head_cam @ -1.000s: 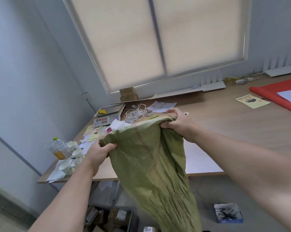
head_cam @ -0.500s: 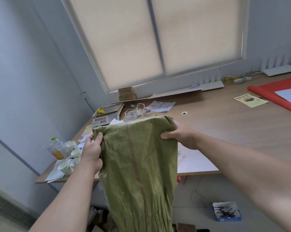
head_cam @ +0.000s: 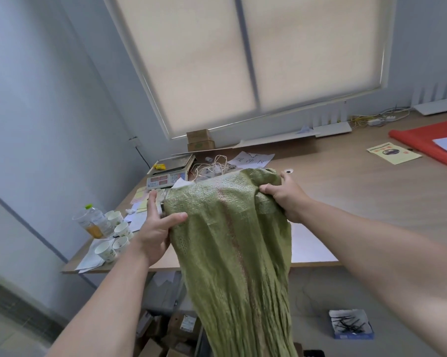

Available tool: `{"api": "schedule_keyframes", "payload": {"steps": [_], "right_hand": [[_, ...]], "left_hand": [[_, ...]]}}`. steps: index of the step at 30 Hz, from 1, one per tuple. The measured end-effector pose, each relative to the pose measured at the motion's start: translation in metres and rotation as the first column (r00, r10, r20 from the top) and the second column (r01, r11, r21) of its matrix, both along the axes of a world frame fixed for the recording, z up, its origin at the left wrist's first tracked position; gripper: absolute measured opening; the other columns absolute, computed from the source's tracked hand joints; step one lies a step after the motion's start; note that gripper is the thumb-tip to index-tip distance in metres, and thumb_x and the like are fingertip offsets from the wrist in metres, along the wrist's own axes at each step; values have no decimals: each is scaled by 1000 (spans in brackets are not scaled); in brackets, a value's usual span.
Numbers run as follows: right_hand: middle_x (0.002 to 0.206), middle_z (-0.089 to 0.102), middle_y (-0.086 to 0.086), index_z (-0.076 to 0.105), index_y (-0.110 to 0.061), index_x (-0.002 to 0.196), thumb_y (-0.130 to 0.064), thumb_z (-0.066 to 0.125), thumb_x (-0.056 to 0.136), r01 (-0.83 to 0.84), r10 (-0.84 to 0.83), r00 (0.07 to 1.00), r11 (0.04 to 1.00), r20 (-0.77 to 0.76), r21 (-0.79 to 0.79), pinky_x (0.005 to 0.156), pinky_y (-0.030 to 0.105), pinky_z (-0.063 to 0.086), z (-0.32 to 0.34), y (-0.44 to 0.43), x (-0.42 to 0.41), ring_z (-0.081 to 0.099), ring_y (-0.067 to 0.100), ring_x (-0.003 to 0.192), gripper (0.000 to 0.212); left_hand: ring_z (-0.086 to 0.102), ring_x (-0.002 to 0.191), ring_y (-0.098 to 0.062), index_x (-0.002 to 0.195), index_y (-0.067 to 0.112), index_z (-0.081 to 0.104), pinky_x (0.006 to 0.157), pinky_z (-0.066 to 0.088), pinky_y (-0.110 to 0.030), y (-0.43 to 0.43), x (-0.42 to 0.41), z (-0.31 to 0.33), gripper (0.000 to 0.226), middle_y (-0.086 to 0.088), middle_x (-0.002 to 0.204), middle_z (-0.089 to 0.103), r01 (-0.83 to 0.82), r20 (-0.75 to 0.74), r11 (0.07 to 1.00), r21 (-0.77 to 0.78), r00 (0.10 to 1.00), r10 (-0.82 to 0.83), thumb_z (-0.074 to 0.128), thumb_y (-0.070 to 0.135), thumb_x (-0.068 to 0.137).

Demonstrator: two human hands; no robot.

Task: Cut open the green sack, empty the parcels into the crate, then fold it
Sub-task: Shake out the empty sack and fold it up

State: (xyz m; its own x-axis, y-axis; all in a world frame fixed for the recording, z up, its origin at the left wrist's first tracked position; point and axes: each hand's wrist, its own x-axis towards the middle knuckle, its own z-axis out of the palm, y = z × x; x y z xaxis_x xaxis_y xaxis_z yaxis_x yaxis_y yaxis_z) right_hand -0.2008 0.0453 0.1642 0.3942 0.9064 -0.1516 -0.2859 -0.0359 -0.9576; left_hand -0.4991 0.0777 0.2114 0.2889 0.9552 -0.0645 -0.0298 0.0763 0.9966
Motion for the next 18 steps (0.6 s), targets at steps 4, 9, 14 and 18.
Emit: {"api": "schedule_keyframes", "payload": {"steps": [4,9,14,18], "right_hand": [[127,53,13,24,-40,146,-11,75,79,41,-35,993,998,110,-56,78,52,59,8,-3,-1,67,34,96,89],[124,56,11,40,-34,124,-9,73,82,11,-12,989,1000,144,8,68,47,61,19,-8,-1,67,31,81,58],[115,52,6,39,-37,141,-3,74,81,-197,171,976,959,134,206,85,40,58,29,-20,10,67,20,85,78],[140,42,2,35,-46,142,-10,85,69,-374,302,887,914,348,160,109,39,42,30,-26,9,49,22,128,95]], "left_hand": [[71,99,-30,147,41,24,71,59,-38,-3,4,1,106,-14,127,61,64,-145,996,62,988,-54,79,-1,67],[69,97,-23,143,16,41,66,57,-26,-6,11,2,76,-10,116,65,108,-353,991,79,933,-73,75,-6,79],[69,85,-32,124,4,58,63,54,-34,0,3,-5,39,-21,106,70,-127,-305,990,63,942,140,66,-1,86],[66,92,-33,125,8,55,76,55,-43,6,-1,-6,36,-20,112,69,-183,-209,982,-48,963,169,63,6,91]]}}
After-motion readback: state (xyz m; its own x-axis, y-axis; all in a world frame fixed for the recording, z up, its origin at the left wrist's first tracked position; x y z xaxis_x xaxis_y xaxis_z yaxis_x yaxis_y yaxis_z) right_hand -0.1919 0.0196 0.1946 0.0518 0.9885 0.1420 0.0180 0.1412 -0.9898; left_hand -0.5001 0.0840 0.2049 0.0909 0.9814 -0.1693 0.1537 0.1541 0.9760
